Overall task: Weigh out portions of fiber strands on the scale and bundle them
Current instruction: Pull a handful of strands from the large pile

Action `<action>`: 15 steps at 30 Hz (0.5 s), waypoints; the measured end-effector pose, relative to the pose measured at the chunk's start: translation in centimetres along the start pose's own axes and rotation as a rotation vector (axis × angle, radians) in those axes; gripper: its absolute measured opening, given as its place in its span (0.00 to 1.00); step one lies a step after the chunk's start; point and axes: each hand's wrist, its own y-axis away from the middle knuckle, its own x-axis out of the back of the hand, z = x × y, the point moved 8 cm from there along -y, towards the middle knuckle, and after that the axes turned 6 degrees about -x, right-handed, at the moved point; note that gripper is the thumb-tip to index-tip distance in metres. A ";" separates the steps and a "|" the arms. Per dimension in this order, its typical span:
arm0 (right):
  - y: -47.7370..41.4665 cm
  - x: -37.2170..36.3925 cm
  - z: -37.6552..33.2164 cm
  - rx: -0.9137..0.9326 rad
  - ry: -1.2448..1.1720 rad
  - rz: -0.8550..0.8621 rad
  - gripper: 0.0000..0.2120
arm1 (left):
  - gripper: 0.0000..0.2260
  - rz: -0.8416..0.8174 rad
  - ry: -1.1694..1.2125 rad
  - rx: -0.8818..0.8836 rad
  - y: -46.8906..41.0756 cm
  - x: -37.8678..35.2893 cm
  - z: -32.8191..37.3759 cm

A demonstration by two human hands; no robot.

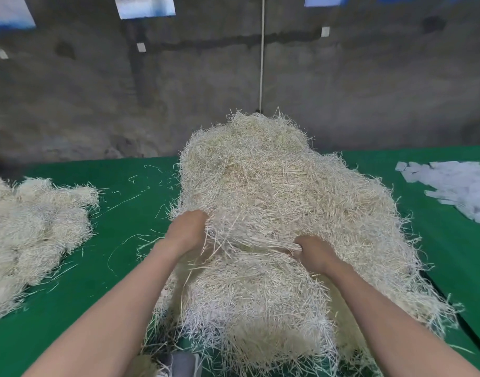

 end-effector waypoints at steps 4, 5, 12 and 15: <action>0.1 0.3 -0.4 0.021 -0.006 0.028 0.20 | 0.26 0.070 0.011 0.062 0.7 1.0 -1.5; 0.1 0.5 -0.1 0.008 -0.003 0.031 0.21 | 0.25 0.097 0.009 0.089 0.8 1.6 -2.3; 2.0 2.3 -1.0 -0.014 -0.182 -0.106 0.25 | 0.16 0.209 0.051 0.237 2.1 4.3 -7.4; 3.1 6.8 -7.0 0.174 -0.294 -0.087 0.41 | 0.12 0.140 0.150 0.257 1.6 3.4 -5.8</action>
